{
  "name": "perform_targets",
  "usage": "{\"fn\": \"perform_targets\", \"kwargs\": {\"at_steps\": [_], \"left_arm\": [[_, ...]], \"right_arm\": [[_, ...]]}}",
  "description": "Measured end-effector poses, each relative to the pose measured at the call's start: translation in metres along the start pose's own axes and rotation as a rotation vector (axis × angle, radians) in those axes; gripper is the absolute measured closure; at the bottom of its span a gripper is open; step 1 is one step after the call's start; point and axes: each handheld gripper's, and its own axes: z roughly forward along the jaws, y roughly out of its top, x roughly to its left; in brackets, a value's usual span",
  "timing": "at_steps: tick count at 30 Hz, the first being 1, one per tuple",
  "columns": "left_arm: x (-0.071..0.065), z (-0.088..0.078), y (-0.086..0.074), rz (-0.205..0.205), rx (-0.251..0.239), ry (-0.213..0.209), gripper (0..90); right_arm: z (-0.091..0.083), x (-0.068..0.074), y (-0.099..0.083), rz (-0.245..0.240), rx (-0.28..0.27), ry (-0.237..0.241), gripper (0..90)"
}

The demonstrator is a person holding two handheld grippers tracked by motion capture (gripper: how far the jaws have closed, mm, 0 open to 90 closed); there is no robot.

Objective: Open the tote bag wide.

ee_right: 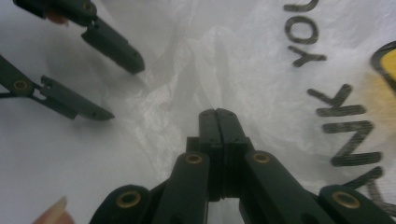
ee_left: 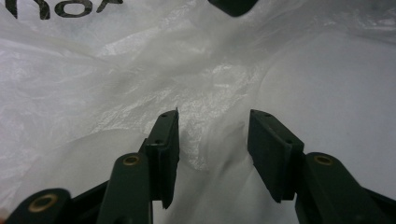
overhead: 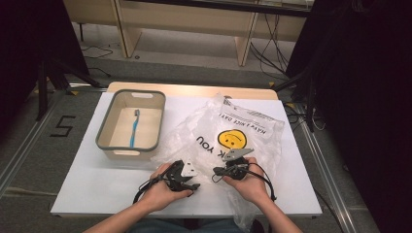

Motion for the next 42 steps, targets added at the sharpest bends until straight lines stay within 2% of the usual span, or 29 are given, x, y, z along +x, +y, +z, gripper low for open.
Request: {"fn": "perform_targets", "kwargs": {"at_steps": [5, 6, 7, 14, 17, 21, 24, 27, 30, 34, 37, 38, 40, 41, 42], "left_arm": [[0.001, 0.000, 0.000, -0.010, 0.006, -0.014, 56.6], [0.001, 0.000, 0.000, -0.015, 0.007, -0.017, 57.7], [0.001, 0.000, 0.000, -0.026, 0.006, -0.022, 57.7], [0.003, 0.000, -0.001, -0.053, 0.008, -0.041, 61.7], [0.004, -0.005, 0.001, -0.036, 0.012, -0.050, 60.9], [0.005, -0.021, 0.013, -0.047, -0.078, -0.040, 55.9], [0.008, -0.026, 0.022, -0.061, -0.133, -0.018, 57.4], [0.010, -0.012, 0.024, -0.068, -0.110, 0.012, 70.3], [0.011, 0.006, 0.023, -0.076, -0.074, 0.036, 79.2], [0.015, 0.016, 0.024, -0.073, -0.045, 0.044, 84.7], [0.016, 0.021, 0.022, -0.078, -0.021, 0.052, 85.4], [0.016, 0.022, 0.022, -0.068, -0.009, 0.053, 85.4], [0.015, 0.023, 0.021, -0.061, -0.015, 0.060, 85.6], [0.015, 0.023, 0.021, -0.051, -0.013, 0.066, 85.1], [0.014, 0.023, 0.021, -0.048, -0.012, 0.068, 85.1]], "right_arm": [[-0.016, -0.003, 0.010, -0.011, -0.084, -0.055, 90.0], [-0.023, -0.004, 0.014, -0.014, -0.122, -0.080, 90.0], [-0.023, -0.004, 0.014, -0.014, -0.122, -0.080, 90.0], [-0.041, -0.007, 0.026, -0.014, -0.218, -0.140, 90.0], [-0.042, -0.007, 0.026, -0.009, -0.227, -0.143, 90.0], [-0.043, -0.008, 0.026, -0.004, -0.227, -0.143, 90.0], [-0.043, -0.009, 0.025, 0.001, -0.224, -0.144, 90.0], [-0.043, -0.009, 0.026, 0.002, -0.228, -0.143, 90.0], [-0.045, -0.009, 0.026, 0.005, -0.242, -0.150, 90.0], [-0.049, -0.009, 0.028, 0.010, -0.263, -0.163, 90.0], [-0.054, -0.010, 0.031, 0.008, -0.301, -0.191, 90.0], [-0.054, -0.010, 0.031, 0.008, -0.301, -0.191, 90.0], [-0.056, -0.010, 0.033, 0.004, -0.325, -0.206, 90.0], [-0.060, -0.010, 0.036, -0.001, -0.352, -0.232, 90.0], [-0.060, -0.010, 0.036, -0.001, -0.352, -0.232, 90.0]]}}
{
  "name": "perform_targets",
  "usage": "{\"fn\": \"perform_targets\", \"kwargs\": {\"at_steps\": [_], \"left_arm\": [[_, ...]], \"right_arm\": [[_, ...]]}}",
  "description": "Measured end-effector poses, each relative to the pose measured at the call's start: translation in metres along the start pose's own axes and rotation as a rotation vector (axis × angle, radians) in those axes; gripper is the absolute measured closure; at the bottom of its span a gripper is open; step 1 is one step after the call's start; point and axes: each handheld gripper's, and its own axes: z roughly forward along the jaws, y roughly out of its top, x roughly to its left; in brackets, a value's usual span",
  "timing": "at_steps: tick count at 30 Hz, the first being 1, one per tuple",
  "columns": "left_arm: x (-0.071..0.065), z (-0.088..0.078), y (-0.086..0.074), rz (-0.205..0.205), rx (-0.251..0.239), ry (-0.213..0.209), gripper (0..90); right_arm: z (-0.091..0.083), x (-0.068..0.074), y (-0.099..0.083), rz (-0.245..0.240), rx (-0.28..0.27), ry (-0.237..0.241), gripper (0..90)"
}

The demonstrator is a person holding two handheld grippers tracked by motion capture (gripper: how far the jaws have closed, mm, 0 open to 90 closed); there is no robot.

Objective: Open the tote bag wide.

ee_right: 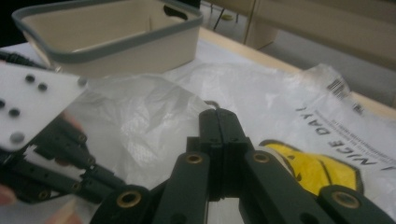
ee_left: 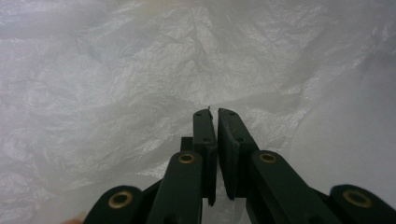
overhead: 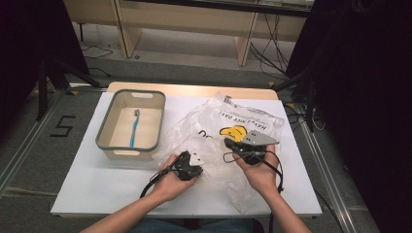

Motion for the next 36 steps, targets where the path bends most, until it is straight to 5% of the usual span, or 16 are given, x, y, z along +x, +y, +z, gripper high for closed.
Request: {"fn": "perform_targets", "kwargs": {"at_steps": [12, 36], "left_arm": [[-0.005, 0.000, -0.001, 0.032, -0.001, 0.026, 85.7], [-0.003, -0.002, -0.001, 0.043, 0.003, 0.033, 80.5]], "right_arm": [[-0.007, -0.006, 0.022, 0.006, -0.119, -0.088, 90.0], [-0.001, -0.010, 0.032, 0.029, -0.142, -0.104, 90.0]]}}
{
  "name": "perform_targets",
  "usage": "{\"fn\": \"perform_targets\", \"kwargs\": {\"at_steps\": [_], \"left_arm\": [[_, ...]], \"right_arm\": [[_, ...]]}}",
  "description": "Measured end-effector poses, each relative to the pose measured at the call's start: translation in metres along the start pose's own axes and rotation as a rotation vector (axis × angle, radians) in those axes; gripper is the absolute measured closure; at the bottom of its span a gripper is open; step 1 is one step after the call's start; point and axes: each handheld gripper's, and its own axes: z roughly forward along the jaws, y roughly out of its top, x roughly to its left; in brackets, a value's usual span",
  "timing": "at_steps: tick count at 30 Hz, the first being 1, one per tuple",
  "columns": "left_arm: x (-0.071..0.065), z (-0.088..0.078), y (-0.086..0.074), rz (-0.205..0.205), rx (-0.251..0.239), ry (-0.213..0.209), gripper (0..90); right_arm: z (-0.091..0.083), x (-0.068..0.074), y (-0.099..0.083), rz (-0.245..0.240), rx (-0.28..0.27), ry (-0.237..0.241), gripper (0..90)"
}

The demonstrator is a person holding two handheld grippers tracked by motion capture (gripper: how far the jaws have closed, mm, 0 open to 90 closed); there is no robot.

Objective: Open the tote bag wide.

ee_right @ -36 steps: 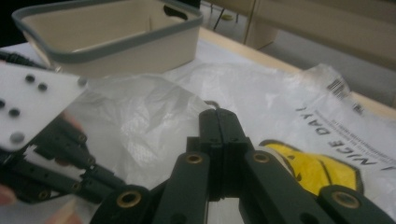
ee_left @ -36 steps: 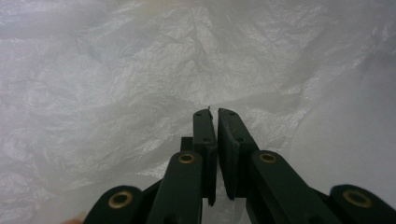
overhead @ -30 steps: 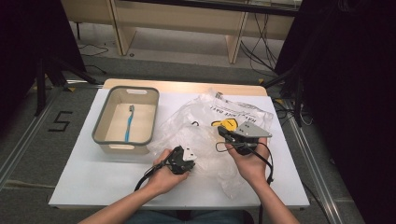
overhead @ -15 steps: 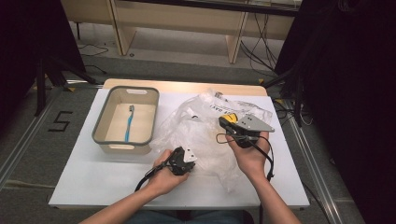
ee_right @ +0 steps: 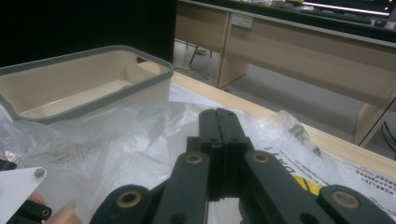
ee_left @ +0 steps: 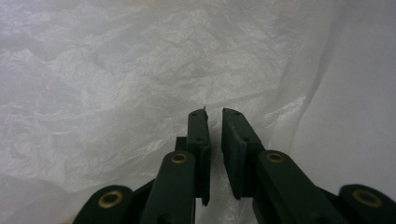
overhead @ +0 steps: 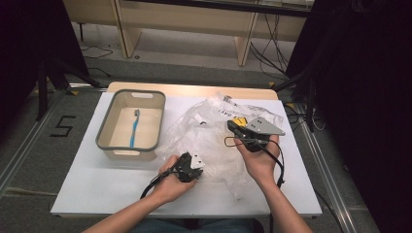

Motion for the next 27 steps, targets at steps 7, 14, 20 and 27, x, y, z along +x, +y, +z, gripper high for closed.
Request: {"fn": "perform_targets", "kwargs": {"at_steps": [7, 14, 20, 27], "left_arm": [[0.000, -0.011, 0.000, -0.009, -0.039, -0.004, 70.3], [0.000, -0.041, -0.002, -0.037, -0.103, -0.001, 54.1], [0.004, -0.063, -0.004, -0.081, -0.130, 0.024, 40.9], [0.008, -0.079, -0.012, -0.109, -0.130, 0.023, 32.6]], "right_arm": [[0.000, 0.000, 0.000, 0.002, 0.000, 0.001, 90.0], [0.000, 0.000, 0.000, 0.006, -0.004, 0.001, 90.0], [0.000, 0.000, 0.000, 0.001, -0.001, 0.001, 90.0], [0.000, 0.000, 0.000, 0.005, 0.001, 0.000, 90.0]]}}
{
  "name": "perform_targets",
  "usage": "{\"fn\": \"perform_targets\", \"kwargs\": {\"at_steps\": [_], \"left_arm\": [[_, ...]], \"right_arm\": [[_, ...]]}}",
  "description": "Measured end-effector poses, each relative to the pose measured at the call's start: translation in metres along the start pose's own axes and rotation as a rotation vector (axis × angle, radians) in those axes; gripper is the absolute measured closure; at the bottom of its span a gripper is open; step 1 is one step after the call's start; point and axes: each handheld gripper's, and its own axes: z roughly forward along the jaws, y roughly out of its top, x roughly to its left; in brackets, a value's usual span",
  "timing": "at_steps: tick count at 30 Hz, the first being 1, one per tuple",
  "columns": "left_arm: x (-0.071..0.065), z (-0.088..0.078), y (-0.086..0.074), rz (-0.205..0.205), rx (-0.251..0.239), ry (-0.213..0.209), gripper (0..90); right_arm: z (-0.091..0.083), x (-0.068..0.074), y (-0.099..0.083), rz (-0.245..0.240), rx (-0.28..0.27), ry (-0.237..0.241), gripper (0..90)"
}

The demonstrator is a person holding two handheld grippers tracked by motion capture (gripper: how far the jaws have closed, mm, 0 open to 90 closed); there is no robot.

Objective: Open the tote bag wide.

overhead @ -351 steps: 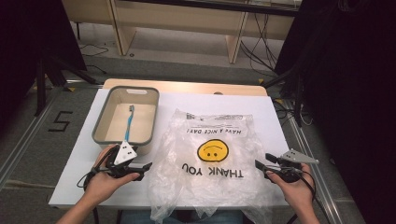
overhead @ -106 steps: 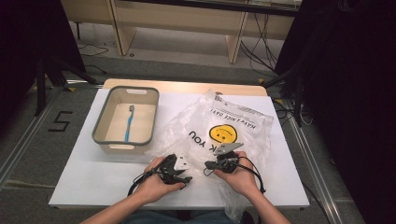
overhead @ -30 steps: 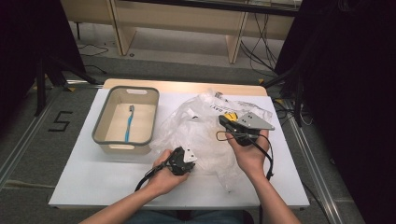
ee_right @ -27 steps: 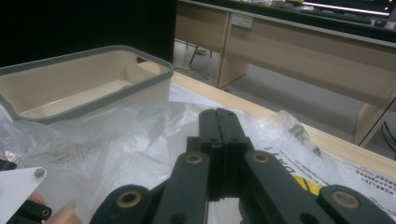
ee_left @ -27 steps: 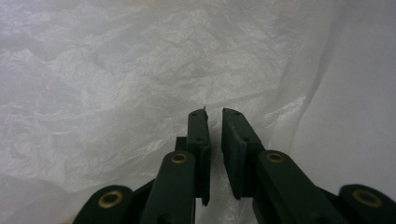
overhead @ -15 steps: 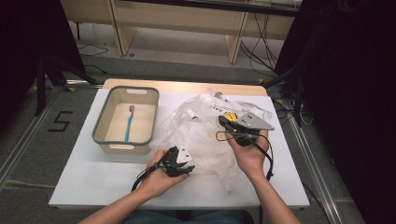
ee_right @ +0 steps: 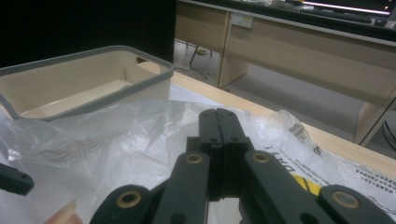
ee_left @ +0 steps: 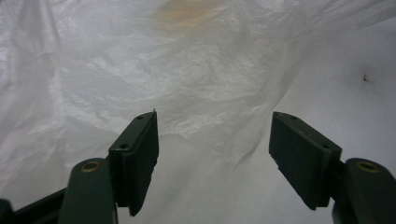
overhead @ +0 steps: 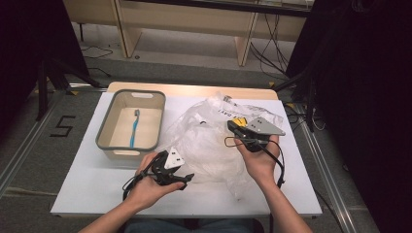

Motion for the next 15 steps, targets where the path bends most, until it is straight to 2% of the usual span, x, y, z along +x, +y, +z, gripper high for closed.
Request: {"fn": "perform_targets", "kwargs": {"at_steps": [6, 15], "left_arm": [[0.006, -0.013, -0.004, -0.001, -0.003, 0.012, 27.5], [0.023, -0.026, -0.013, -0.039, -0.035, 0.032, 22.7]], "right_arm": [[0.000, 0.000, 0.000, -0.005, 0.001, 0.000, 90.0], [0.000, -0.001, -0.001, 0.001, 0.000, 0.000, 90.0]]}}
